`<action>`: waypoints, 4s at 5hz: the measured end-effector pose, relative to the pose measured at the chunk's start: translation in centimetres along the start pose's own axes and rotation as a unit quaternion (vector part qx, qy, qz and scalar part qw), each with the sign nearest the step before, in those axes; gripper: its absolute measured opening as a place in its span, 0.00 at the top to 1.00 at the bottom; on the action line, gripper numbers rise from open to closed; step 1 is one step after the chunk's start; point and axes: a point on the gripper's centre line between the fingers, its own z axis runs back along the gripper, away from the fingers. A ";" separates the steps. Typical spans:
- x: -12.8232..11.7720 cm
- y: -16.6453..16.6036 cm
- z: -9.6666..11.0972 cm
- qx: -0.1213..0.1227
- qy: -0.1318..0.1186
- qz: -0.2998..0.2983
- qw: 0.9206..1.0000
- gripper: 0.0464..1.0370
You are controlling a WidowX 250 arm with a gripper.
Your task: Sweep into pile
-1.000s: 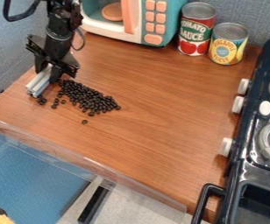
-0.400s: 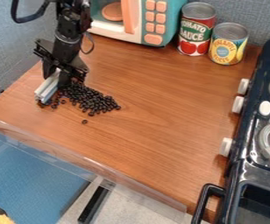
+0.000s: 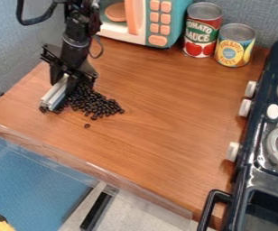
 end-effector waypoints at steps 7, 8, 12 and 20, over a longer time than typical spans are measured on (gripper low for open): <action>-0.6 -5.8 1.8 -0.046 0.017 0.014 0.999 0.66; -0.6 -6.2 1.9 -0.051 0.017 0.014 0.998 0.66; 1.9 -4.3 4.7 -0.100 0.007 0.034 0.994 0.66; 8.0 -0.6 1.7 -0.068 -0.024 -0.011 0.997 0.04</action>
